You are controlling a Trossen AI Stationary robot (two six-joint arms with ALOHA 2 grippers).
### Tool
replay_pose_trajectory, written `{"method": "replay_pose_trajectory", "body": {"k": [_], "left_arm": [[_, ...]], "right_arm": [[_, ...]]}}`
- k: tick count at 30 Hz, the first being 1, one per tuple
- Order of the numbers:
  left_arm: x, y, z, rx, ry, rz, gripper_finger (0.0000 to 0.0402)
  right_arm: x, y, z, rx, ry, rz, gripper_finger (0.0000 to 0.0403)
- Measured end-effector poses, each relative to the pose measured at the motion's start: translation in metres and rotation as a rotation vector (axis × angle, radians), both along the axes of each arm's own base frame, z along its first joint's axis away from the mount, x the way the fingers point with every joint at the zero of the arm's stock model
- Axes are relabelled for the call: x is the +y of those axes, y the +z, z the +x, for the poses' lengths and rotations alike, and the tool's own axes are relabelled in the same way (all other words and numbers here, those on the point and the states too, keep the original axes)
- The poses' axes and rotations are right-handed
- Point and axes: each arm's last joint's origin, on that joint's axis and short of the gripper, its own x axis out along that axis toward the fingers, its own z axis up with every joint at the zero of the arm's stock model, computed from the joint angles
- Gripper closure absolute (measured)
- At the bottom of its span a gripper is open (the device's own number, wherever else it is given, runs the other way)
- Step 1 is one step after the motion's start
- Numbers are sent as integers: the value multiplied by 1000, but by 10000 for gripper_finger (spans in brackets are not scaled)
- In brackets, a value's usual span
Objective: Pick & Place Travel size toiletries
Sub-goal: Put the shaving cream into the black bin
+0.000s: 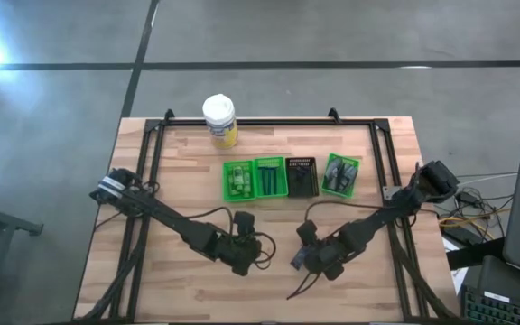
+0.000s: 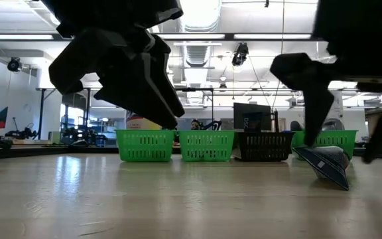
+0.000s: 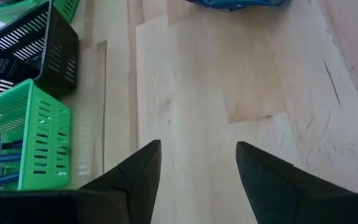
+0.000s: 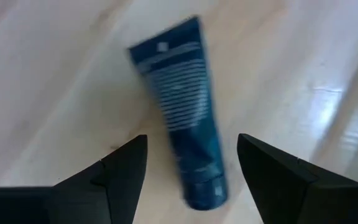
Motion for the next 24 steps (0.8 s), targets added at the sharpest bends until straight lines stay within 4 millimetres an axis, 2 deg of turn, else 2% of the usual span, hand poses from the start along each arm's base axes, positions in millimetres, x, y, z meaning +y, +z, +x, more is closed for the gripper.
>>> {"method": "replay_pose_trajectory", "body": {"k": [7, 12, 18, 24], "left_arm": [[0, 0, 0, -2, 8, -8, 188], [0, 0, 0, -2, 11, -10, 188], [1, -2, -2, 10, 52, -39, 188], [5, 5, -9, 21, 125, -82, 188]], "right_arm": [[2, -10, 5, -14, -5, -4, 186], [5, -21, 10, -8, 2, -4, 222], [4, -20, 13, -4, -55, 27, 295], [-9, -2, 16, -61, -189, 93, 375]]}}
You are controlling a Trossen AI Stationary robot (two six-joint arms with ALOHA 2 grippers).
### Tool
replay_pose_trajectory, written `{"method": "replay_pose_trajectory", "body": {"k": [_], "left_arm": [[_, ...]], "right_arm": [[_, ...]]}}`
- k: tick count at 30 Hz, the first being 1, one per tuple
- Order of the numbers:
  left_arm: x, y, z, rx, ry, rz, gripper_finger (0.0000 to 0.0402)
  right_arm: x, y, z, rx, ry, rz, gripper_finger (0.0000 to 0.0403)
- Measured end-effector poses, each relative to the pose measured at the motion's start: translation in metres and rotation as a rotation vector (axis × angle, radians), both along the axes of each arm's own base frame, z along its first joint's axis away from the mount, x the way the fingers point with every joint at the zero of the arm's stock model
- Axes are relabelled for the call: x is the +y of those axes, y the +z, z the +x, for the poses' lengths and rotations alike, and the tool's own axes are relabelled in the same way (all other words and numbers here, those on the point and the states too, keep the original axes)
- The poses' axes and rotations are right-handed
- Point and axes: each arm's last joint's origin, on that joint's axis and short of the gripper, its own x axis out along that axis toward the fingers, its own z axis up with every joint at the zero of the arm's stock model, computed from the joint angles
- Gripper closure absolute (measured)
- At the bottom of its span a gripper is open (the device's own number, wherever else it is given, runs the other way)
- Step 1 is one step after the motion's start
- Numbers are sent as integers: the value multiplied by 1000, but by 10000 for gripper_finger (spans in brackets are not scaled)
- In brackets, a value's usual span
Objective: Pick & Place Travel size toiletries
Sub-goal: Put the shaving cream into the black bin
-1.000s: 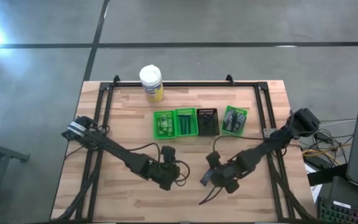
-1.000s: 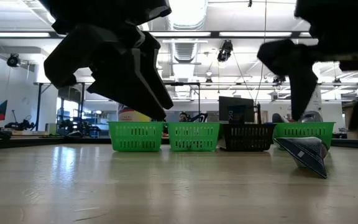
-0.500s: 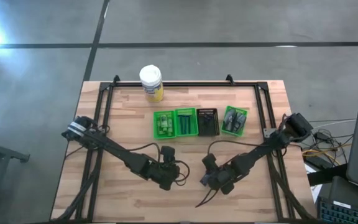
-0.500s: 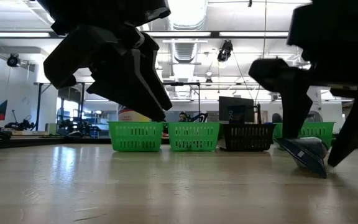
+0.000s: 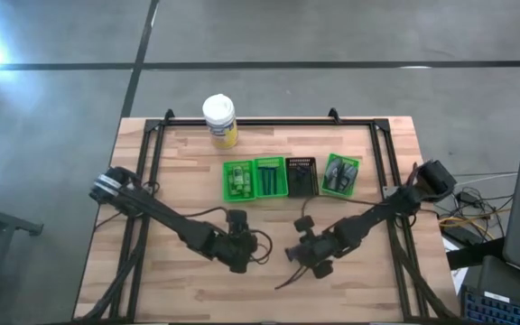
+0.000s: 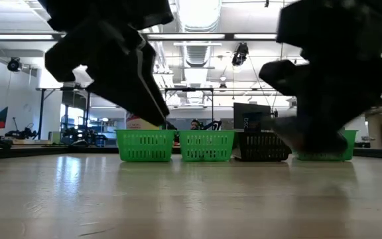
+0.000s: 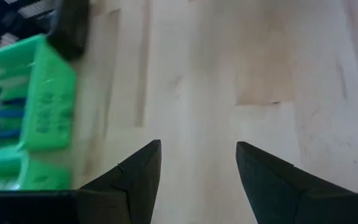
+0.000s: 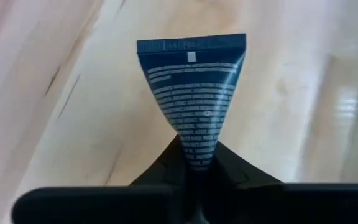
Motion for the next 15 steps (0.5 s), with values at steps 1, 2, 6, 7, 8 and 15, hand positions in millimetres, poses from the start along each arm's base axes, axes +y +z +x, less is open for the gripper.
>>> {"method": "replay_pose_trajectory", "body": {"k": [1, 2, 6, 7, 8, 15], "left_arm": [[1, 3, -2, -3, 24, -2, 188], [3, 6, -5, -5, 45, -4, 188], [8, 21, -13, -38, 112, 8, 188], [10, 25, -15, -58, 129, 7, 188], [11, 28, -18, -79, 149, 5, 188], [24, 36, -34, -196, 311, 8, 188]], "right_arm": [[-3, 4, 1, -16, -31, 13, 380], [-6, 9, 1, -32, -60, 26, 382], [-23, 34, 2, -127, -210, 73, 370], [-27, 41, 1, -163, -259, 82, 366], [-33, 48, 1, -201, -314, 88, 364], [-64, 80, -11, -542, -735, 219, 372]]}}
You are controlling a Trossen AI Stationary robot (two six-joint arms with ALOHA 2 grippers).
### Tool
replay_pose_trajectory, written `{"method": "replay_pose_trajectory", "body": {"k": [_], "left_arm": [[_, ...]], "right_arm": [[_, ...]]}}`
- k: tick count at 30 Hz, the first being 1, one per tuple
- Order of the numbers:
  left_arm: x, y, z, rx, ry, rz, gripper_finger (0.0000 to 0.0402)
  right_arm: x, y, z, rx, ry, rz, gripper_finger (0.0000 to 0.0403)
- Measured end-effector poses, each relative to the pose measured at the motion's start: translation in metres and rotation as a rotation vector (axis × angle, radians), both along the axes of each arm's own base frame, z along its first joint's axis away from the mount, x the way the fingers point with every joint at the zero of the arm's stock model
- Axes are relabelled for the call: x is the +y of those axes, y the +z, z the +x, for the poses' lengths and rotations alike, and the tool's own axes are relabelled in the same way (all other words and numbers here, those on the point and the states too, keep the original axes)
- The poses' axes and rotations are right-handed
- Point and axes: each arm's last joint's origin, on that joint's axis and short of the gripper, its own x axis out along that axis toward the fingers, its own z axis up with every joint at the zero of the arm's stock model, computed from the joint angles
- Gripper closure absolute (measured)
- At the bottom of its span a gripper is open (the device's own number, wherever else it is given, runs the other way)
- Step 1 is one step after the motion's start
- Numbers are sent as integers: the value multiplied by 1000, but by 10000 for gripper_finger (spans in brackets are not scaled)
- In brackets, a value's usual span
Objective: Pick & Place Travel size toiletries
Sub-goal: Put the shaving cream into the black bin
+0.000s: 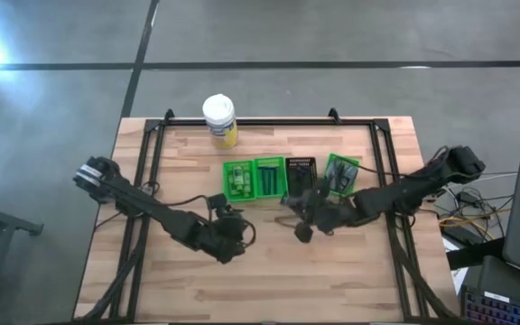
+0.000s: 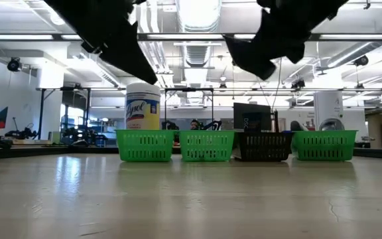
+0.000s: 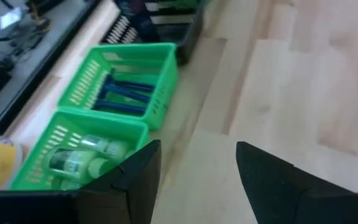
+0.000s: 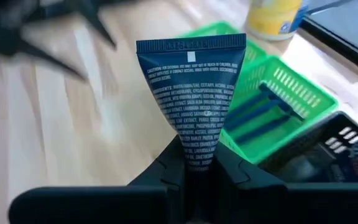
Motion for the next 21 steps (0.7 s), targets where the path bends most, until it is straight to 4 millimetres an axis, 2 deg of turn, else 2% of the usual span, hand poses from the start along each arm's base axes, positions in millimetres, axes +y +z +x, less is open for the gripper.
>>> {"method": "replay_pose_trajectory", "body": {"k": [7, 11, 15, 21], "left_arm": [[4, -5, -3, -107, 52, -97, 188], [15, 9, 1, -246, 89, -284, 188], [49, 22, 3, -332, 100, -553, 188], [107, 36, 3, -454, 72, -912, 188]], "right_arm": [[-13, -23, -11, -213, -232, 136, 367], [-7, -25, -9, -186, -126, 157, 366], [0, -17, -5, -118, -18, 93, 365], [1, -9, -2, 1, 54, -42, 365]]}}
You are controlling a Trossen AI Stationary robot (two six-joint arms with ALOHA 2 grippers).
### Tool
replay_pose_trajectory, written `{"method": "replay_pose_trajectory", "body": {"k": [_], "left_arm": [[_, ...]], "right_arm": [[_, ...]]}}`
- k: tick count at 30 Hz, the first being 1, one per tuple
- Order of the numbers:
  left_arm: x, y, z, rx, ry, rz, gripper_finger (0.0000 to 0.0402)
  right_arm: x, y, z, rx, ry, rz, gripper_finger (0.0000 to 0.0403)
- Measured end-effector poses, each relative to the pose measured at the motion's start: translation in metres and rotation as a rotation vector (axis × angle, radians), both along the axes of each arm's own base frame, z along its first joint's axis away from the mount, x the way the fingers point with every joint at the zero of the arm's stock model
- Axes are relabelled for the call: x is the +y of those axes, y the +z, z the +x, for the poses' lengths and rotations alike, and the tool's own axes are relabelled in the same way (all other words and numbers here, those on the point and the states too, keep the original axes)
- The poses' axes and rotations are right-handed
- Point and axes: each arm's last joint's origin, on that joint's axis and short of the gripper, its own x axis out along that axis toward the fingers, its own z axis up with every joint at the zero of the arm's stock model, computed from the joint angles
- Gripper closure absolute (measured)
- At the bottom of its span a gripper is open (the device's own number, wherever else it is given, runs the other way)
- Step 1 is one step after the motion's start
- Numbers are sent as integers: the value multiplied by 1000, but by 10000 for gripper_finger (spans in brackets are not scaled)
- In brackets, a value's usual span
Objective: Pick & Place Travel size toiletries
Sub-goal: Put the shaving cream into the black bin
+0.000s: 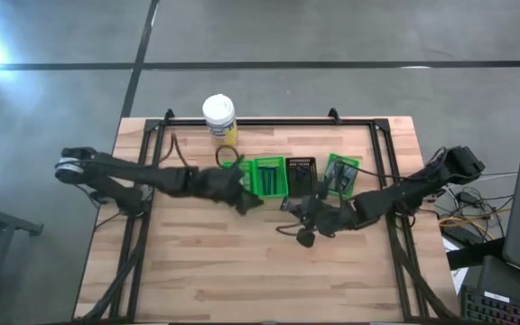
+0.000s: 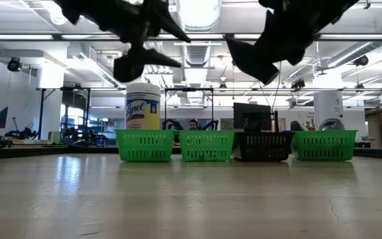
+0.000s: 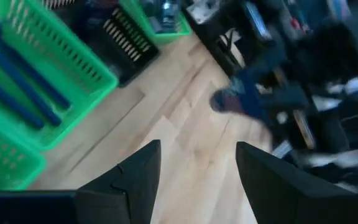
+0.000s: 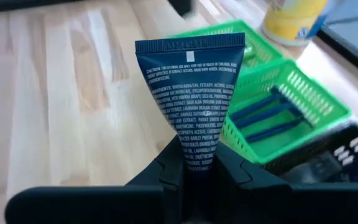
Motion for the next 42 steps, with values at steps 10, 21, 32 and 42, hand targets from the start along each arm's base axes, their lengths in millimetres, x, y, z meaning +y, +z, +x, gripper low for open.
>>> {"method": "replay_pose_trajectory", "body": {"k": [10, 21, 32, 42], "left_arm": [[39, 19, 25, 7, -7, -125, 227], [40, 35, 53, 104, -71, -56, 237], [32, 29, 55, 143, -103, -64, 220], [33, 30, 60, 103, -79, -14, 220]], "right_arm": [[-12, -2, 2, 51, -13, -42, 365], [-21, -2, 4, 59, -16, -20, 365], [-29, -1, 6, 40, -68, -25, 364], [-28, 0, 7, 29, -59, -18, 364]]}}
